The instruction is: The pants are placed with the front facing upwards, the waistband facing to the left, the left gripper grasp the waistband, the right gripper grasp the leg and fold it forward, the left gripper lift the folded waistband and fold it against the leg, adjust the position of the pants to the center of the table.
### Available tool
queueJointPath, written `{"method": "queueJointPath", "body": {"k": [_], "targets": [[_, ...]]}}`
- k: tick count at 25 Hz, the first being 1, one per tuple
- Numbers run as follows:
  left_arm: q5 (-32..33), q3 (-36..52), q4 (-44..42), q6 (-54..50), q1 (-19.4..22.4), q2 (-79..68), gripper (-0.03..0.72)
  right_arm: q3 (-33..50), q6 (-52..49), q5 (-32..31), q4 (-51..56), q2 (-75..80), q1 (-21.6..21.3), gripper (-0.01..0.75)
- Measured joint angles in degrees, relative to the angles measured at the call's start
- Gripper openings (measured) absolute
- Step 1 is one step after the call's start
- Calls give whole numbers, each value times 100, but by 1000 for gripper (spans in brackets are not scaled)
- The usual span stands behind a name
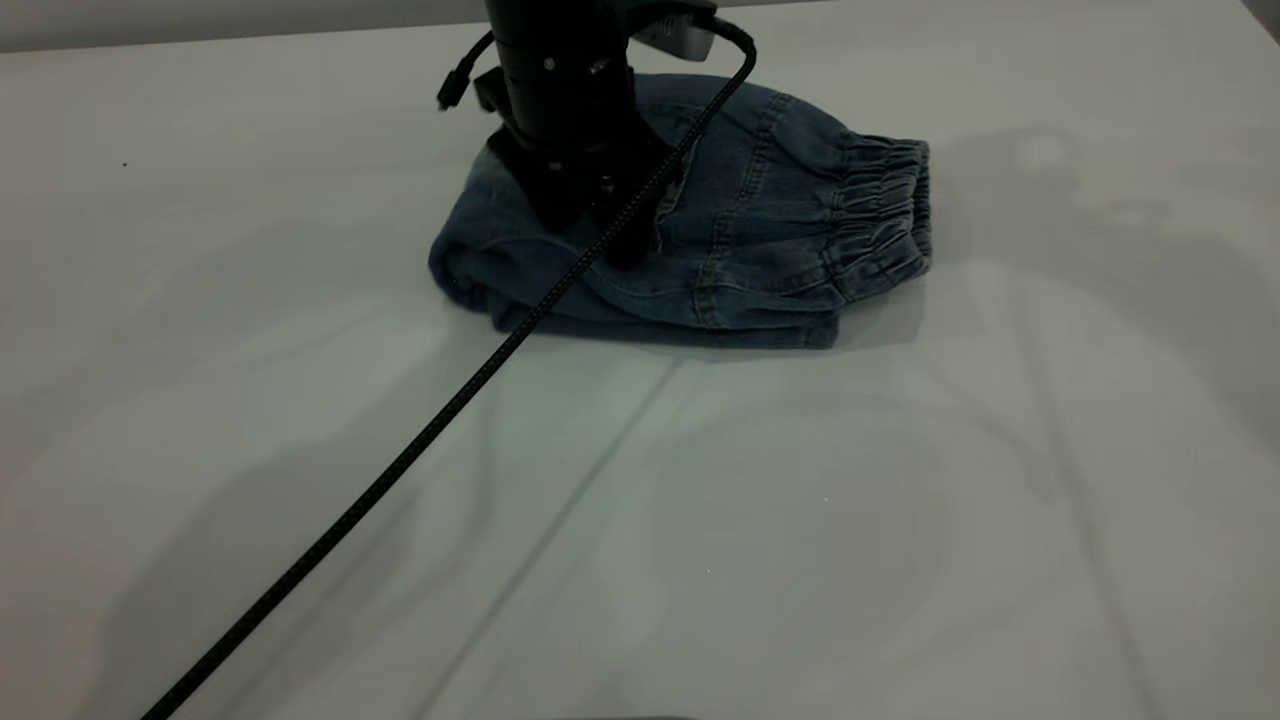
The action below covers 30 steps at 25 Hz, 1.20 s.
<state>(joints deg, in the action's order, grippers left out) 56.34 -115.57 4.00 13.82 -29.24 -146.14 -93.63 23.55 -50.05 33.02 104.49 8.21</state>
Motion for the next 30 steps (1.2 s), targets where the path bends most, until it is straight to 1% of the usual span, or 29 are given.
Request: {"method": "queueJointPath", "body": {"k": [4, 8, 10, 16, 20, 24, 28, 30], "targets": [[638, -3, 34, -550, -6, -10, 517, 0, 0, 0, 0, 0, 0, 549], [887, -79, 34, -736, -6, -29, 517, 0, 0, 0, 0, 0, 0, 549], [1080, -281, 34, -748, -6, -84, 517, 0, 0, 0, 0, -17, 0, 549], [1080, -1385, -37, -703, -6, -69, 517, 5, 0, -104, -131, -678, 0, 549], [1080, -1588, -176, -693, -6, 346, 517, 5, -108, -508, -321, -1486, 0, 549], [1080, -1588, -548, -686, -10, 1092, 517, 5, -331, -1014, -436, -2376, 0, 549], [1080, -1532, -737, -668, -10, 2144, 517, 5, -572, -1690, -467, -3354, 0, 549], [1080, -1371, -749, -684, -10, 2821, 517, 5, -723, -2059, -478, -3933, 0, 549]]}}
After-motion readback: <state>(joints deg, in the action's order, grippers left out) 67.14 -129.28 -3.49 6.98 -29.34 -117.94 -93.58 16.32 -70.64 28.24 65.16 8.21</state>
